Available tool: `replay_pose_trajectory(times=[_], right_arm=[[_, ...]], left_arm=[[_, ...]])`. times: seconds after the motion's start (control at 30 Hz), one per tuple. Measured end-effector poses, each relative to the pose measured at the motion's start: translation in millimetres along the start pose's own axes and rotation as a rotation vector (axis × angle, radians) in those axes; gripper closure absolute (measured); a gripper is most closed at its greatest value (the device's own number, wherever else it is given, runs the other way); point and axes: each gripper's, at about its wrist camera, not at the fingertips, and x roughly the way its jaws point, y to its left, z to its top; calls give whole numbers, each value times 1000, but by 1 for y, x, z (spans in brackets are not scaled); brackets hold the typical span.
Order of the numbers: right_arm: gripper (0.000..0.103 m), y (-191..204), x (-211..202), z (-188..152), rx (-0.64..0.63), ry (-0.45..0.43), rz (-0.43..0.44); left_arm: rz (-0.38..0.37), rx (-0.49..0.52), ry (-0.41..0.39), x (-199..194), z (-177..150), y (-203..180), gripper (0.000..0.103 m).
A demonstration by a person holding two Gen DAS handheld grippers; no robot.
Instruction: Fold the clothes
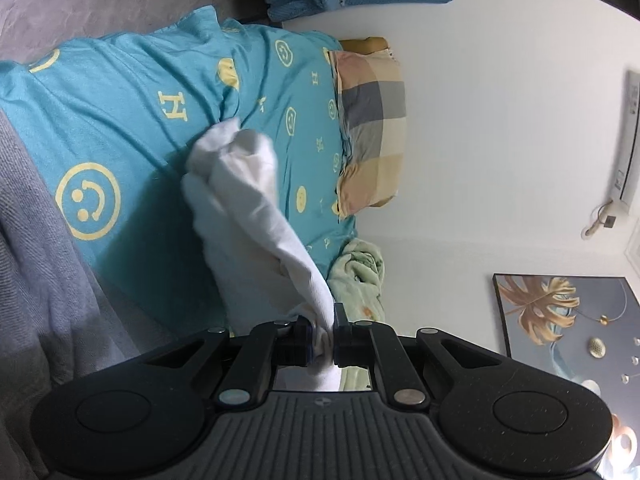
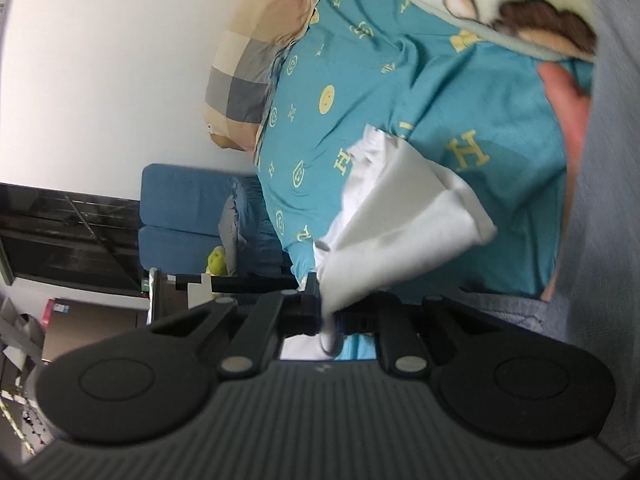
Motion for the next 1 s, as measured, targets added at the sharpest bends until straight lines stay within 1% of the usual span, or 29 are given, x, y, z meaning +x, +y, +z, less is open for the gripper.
replay_pose_trajectory(times=[0.07,0.13,0.3,0.47,0.57,0.63,0.7,0.77,0.87,1.0], right_arm=[[91,10,9,10,-3,3,-2],[91,17,25,22,-4,2,-15],[91,29,70,46,-21,21,-86],[90,32,124,71,-23,52,-130],[90,30,160,83,-30,81,-163],[90,25,182,91,-37,109,-183],[90,21,205,98,-45,137,-202],[89,16,227,105,-52,165,-221],[89,9,261,116,-63,207,-250],[89,4,275,120,-70,244,-257]], left_arm=[[2,1,-7,5,2,-5,94],[11,-9,-17,20,10,-7,94],[34,-34,-42,59,31,-11,94],[65,-50,-74,111,69,-11,94],[97,-56,-88,142,94,-8,94],[123,-47,-92,162,111,-3,94],[158,-9,-89,184,130,1,93],[183,5,-82,203,147,10,93],[220,20,-73,223,159,24,93],[270,40,-60,249,176,43,93]])
